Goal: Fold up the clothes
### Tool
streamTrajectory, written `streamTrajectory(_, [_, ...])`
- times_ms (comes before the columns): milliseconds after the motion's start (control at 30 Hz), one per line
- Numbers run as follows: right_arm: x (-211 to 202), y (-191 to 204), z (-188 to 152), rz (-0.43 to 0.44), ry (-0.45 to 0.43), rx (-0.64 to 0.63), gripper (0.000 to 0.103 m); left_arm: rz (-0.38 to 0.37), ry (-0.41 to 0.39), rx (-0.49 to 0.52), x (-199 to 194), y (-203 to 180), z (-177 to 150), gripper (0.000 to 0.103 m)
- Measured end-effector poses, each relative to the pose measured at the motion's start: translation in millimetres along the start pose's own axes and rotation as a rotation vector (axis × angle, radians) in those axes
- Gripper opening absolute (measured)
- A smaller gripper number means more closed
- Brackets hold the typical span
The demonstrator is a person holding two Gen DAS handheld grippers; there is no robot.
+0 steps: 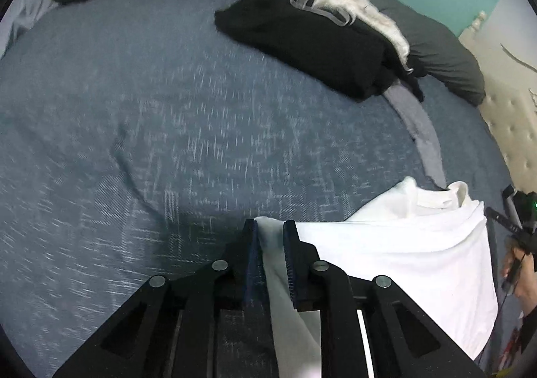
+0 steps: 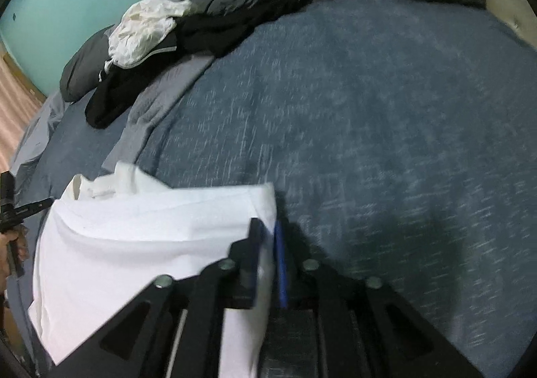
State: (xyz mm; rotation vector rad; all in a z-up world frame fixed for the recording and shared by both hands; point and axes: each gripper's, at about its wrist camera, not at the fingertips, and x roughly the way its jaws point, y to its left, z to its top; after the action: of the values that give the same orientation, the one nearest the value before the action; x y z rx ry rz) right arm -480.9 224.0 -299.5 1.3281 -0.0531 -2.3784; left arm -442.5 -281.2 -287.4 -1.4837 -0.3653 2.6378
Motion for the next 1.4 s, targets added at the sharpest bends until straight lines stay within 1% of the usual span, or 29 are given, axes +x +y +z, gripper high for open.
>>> streamTrajectory(33, [-6,1,2,-0.025,-0.023,-0.010,0.030,0.021,-0.017,0.010,-6,-3,2,0.018])
streamTrajectory(67, [-14,2,4,-0.034,-0.052,-0.017,0.033,0.030,-0.027,0.018,-10,-5,3,0.018])
streamTrajectory(167, [-24,12,8,0.011,-0.073,-0.050,0.033,0.040,-0.050,0.053,-18,-15,8,0.019])
streamTrajectory(233, [-24,27,13,0.042,-0.067,-0.095,0.033,0.009,-0.047,0.078,-19,-30,10,0.020])
streamTrajectory(367, [-14,77,19,0.130,-0.021,-0.238,0.033,-0.038,-0.017,0.124,-12,-62,10,0.020])
streamTrajectory(400, [-8,91,18,0.151,0.005,-0.273,0.033,-0.049,-0.004,0.134,-8,-71,8,0.020])
streamTrajectory(500, [12,131,11,0.174,0.098,-0.369,0.033,-0.067,0.025,0.150,-5,-90,-3,0.021])
streamTrajectory(633, [30,166,5,0.179,0.139,-0.451,0.033,-0.123,0.017,0.171,-10,-107,-23,0.021])
streamTrajectory(733, [40,183,7,0.189,0.153,-0.486,0.033,-0.146,0.003,0.169,-15,-111,-35,0.021])
streamTrajectory(800, [50,197,5,0.201,0.179,-0.526,0.033,-0.145,-0.007,0.156,-22,-112,-43,0.021])
streamTrajectory(933, [60,214,-2,0.180,0.204,-0.594,0.033,-0.154,-0.056,0.135,-40,-110,-64,0.021])
streamTrajectory(1033, [68,220,-6,0.167,0.211,-0.617,0.033,-0.151,-0.076,0.096,-50,-101,-82,0.023])
streamTrajectory(1133, [72,225,-9,0.152,0.202,-0.665,0.033,-0.131,-0.117,0.038,-61,-90,-96,0.025])
streamTrajectory(1167, [71,226,-12,0.149,0.197,-0.686,0.029,-0.127,-0.130,0.019,-64,-87,-101,0.025])
streamTrajectory(1200, [71,227,-14,0.156,0.195,-0.704,0.022,-0.128,-0.135,0.009,-67,-85,-106,0.025])
streamTrajectory(1233, [71,229,-16,0.164,0.196,-0.717,0.019,-0.128,-0.139,0.000,-70,-84,-110,0.025])
streamTrajectory(1300, [70,231,-20,0.172,0.193,-0.745,0.008,-0.130,-0.140,-0.003,-73,-84,-117,0.025])
streamTrajectory(1400, [71,236,-24,0.170,0.189,-0.776,0.003,-0.142,-0.137,0.000,-77,-87,-127,0.025])
